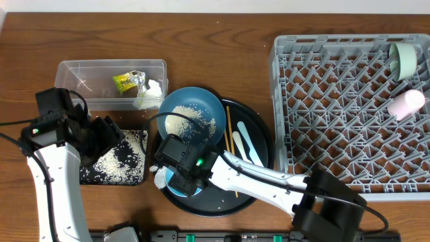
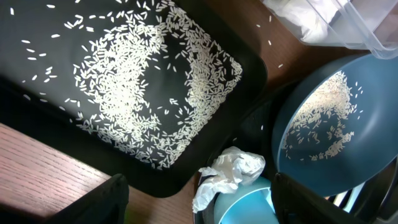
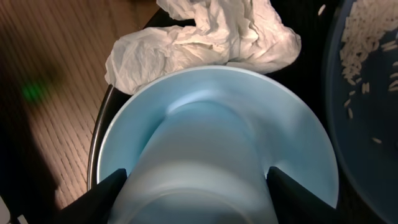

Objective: Sort waste into correct bins and load items into the dishwasher rack
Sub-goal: 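Grasp the light-blue cup inside the light-blue bowl with the right gripper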

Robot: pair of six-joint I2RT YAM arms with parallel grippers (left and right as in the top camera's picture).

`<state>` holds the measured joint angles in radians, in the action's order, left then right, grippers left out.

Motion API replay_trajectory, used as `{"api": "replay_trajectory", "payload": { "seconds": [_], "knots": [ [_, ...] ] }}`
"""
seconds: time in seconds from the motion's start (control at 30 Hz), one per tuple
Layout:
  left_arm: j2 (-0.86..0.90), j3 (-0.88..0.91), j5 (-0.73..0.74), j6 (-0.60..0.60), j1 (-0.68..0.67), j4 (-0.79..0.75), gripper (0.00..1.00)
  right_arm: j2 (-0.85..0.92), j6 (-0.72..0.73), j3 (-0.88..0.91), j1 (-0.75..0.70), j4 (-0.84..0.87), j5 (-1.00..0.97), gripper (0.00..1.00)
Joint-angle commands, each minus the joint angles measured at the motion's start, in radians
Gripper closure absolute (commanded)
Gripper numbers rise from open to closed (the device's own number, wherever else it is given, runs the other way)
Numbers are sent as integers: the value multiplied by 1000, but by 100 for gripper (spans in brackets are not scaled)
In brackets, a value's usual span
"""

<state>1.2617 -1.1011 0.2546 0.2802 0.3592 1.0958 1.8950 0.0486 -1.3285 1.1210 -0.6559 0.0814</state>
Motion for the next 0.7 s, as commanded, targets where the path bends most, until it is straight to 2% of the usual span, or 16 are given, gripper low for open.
{"api": "replay_trajectory", "payload": {
  "seconds": [0.0, 0.37, 0.67],
  "knots": [
    [7, 1, -13, -10, 4, 3, 25, 6, 6, 2, 5, 0, -1, 40],
    [7, 1, -13, -10, 4, 3, 25, -21, 7, 1, 3, -2, -14, 45],
    [7, 1, -13, -10, 4, 3, 25, -217, 6, -5, -87, -4, -17, 45]
  ]
}}
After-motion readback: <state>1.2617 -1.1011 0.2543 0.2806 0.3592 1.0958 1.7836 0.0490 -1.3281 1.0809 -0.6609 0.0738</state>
